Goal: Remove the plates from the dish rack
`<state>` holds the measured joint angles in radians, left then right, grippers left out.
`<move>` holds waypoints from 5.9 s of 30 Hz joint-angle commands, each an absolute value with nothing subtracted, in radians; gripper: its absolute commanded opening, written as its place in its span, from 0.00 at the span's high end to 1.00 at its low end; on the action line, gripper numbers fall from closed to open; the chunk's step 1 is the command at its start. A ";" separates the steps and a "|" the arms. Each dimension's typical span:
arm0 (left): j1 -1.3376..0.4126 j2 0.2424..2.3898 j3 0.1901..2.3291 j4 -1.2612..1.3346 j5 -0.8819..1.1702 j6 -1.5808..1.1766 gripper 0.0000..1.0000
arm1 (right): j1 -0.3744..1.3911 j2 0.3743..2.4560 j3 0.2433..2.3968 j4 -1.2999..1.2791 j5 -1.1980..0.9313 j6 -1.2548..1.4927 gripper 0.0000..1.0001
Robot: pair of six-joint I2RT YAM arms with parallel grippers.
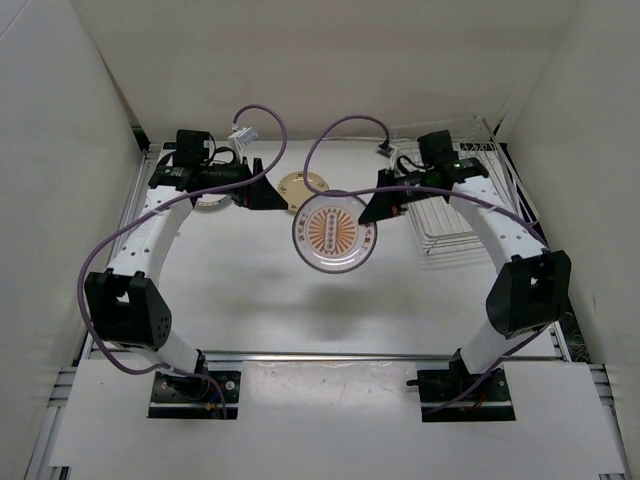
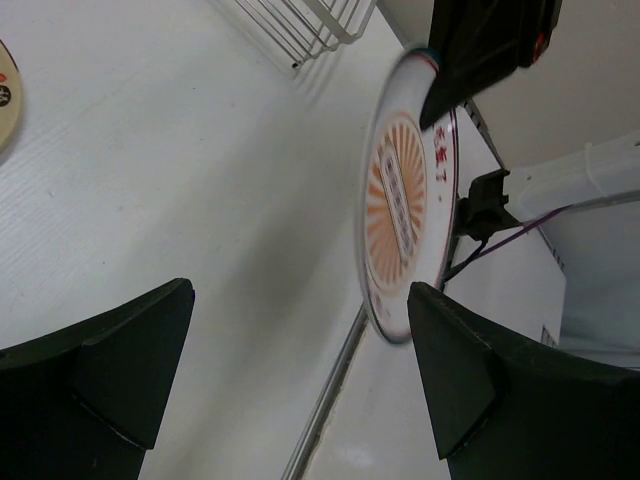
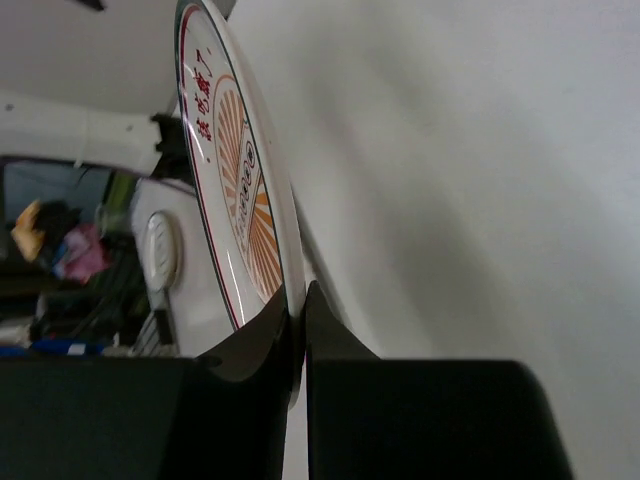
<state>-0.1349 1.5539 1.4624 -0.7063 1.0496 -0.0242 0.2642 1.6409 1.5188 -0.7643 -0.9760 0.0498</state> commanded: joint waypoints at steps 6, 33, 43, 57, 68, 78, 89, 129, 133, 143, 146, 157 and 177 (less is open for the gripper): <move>-0.137 1.578 1.443 -0.698 1.123 -0.021 0.00 | 0.333 1.719 1.577 -0.733 -1.170 0.078 1.00; -0.146 1.624 1.414 -0.698 1.209 -0.021 0.90 | 0.362 1.882 1.732 -0.637 -1.189 0.173 1.00; -0.146 1.624 1.414 -0.675 1.220 -0.072 0.90 | 0.362 1.813 1.741 -0.752 -0.907 0.058 0.54; -0.132 1.670 1.451 -0.499 1.140 -0.403 0.90 | 0.269 1.432 1.545 -0.917 -0.408 -0.218 0.40; 0.138 1.937 1.609 -0.342 0.905 -0.818 0.90 | -0.101 1.159 1.532 -1.325 -0.198 -0.603 0.24; 0.330 2.172 1.858 -0.342 0.876 -0.733 0.90 | -0.414 0.954 1.345 -1.381 -0.262 -0.792 0.20; 0.403 2.284 1.865 -0.342 0.867 -0.612 0.90 | -0.414 0.952 1.336 -1.348 -0.357 -0.646 0.19; 0.422 2.270 1.856 -0.429 0.674 -0.453 0.38 | -0.414 0.971 1.319 -1.262 -0.485 -0.492 0.17; 0.422 2.237 1.845 -0.439 0.621 -0.427 0.34 | -0.414 0.971 1.319 -1.244 -0.508 -0.483 0.17; 0.422 2.172 1.816 -0.512 0.483 -0.351 0.30 | -0.414 0.980 1.319 -1.160 -0.499 -0.405 0.14; 0.422 2.067 1.816 -0.526 0.497 -0.331 0.25 | -0.414 0.992 1.334 -1.057 -0.414 -0.335 0.11; 0.189 1.430 1.602 -0.546 0.348 0.038 0.16 | -0.405 1.296 1.646 -0.821 -0.440 -0.124 0.00; 0.253 0.736 1.054 -0.702 0.161 0.091 0.00 | -0.109 1.065 1.390 -0.776 -0.024 -0.104 0.00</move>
